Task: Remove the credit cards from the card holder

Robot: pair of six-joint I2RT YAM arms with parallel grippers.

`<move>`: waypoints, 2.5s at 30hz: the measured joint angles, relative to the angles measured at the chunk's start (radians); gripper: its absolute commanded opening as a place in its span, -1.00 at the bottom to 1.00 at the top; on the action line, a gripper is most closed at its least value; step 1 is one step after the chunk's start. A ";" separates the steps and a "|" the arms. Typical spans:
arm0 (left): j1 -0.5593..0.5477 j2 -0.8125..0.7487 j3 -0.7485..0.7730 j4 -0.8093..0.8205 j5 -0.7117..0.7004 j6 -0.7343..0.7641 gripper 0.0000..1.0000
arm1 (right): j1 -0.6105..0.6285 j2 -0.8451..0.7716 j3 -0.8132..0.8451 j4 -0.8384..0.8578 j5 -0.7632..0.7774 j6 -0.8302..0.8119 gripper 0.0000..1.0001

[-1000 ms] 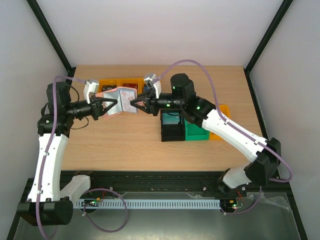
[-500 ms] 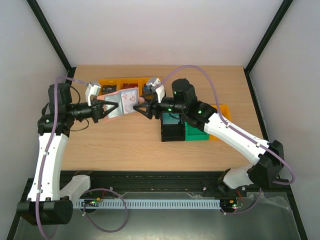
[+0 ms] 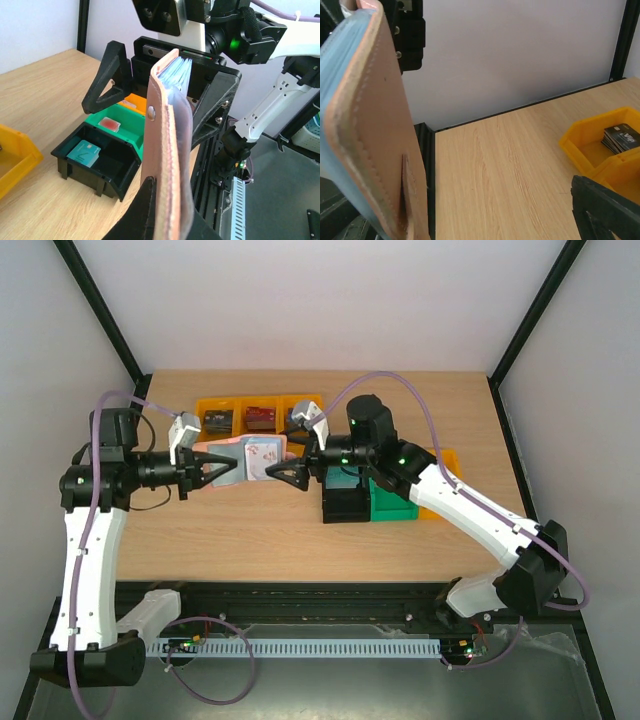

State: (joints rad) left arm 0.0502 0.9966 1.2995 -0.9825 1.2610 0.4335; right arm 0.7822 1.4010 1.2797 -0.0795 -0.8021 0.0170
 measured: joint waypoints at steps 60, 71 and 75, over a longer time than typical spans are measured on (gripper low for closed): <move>-0.035 0.000 -0.241 0.543 -0.324 -0.621 -0.19 | 0.086 0.224 0.186 -0.106 0.147 0.254 -0.97; -0.011 -0.018 -0.246 0.560 -0.194 -0.610 -0.68 | 0.060 0.203 0.138 -0.011 -0.016 0.309 -0.97; 0.005 -0.017 -0.240 0.562 -0.192 -0.587 -0.95 | 0.055 0.210 0.139 0.026 -0.054 0.360 -0.97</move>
State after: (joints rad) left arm 0.0555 0.9794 1.0595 -0.4202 1.0695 -0.1539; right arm 0.8375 1.6108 1.4185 -0.0536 -0.8562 0.3775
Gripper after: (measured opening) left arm 0.084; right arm 0.077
